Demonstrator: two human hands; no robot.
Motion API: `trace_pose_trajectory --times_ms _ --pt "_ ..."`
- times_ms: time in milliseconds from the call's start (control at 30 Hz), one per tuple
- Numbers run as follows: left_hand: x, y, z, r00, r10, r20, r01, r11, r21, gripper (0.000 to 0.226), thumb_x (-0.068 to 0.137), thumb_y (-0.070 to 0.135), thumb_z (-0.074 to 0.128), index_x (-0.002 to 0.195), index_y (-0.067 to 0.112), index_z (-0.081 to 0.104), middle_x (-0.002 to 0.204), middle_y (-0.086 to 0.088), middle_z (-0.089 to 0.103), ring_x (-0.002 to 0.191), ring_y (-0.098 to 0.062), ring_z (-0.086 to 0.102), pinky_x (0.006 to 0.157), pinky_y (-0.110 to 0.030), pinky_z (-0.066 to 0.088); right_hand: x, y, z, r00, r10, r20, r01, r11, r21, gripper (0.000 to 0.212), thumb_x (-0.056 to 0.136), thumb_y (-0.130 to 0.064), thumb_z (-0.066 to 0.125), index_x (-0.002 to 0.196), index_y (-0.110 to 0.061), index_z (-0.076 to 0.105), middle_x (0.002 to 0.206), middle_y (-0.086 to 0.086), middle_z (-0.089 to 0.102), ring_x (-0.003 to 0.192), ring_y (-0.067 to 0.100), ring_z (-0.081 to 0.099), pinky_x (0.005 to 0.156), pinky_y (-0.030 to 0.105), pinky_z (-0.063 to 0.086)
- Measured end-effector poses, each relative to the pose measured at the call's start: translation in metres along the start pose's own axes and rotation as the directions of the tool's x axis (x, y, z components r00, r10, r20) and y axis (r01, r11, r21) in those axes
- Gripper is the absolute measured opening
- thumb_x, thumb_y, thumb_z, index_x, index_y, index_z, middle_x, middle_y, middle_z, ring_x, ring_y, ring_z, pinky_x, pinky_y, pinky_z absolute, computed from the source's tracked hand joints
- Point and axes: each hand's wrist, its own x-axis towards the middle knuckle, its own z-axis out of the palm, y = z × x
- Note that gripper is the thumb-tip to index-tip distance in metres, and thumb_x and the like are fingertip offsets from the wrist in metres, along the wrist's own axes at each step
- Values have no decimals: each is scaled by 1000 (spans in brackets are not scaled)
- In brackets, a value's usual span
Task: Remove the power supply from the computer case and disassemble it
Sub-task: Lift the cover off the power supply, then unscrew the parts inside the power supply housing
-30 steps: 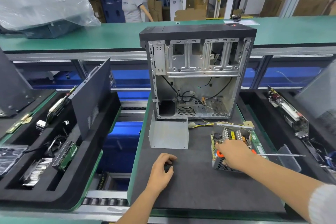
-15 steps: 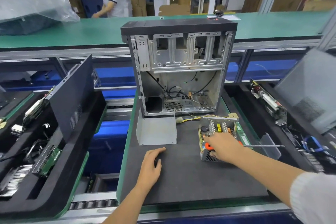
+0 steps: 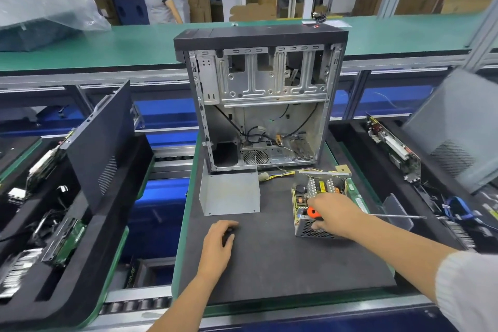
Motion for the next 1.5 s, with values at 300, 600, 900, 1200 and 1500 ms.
trace_pose_trajectory --times_ms 300,600,900,1200,1500 --pt "32 34 7 997 72 -7 -73 992 -107 12 88 12 70 98 19 67 100 10 65 100 -5 58 88 -14 43 -10 15 -22 987 63 -146 -30 975 222 33 85 -44 66 84 -21 42 84 -4 53 80 20 52 61 31 40" --pt "48 112 75 921 123 369 -38 973 -227 35 75 21 84 106 15 68 103 -3 70 97 -13 62 92 -26 48 -15 63 -22 986 63 -157 -29 977 212 26 85 -45 63 95 -23 55 80 -10 51 85 18 56 64 31 46" --pt "47 124 73 916 25 401 68 974 -217 31 82 13 77 112 9 71 108 -12 71 100 -22 65 93 -35 51 -8 76 0 969 -246 41 233 953 196 39 78 -53 69 104 -24 62 91 -6 60 100 21 52 69 31 41" --pt "71 179 43 954 -125 274 227 896 -382 30 94 37 59 86 12 73 74 0 71 65 -8 65 55 -14 46 16 117 -74 927 -374 8 315 791 525 13 81 -38 72 84 -26 71 78 -3 65 74 11 60 67 24 47" --pt "80 177 63 883 -450 130 433 676 -596 31 98 36 55 103 10 71 109 -6 73 111 -23 64 99 -42 49 36 90 -92 904 -9 -428 287 755 590 36 84 -40 69 71 -10 55 62 0 53 62 17 48 63 31 41"
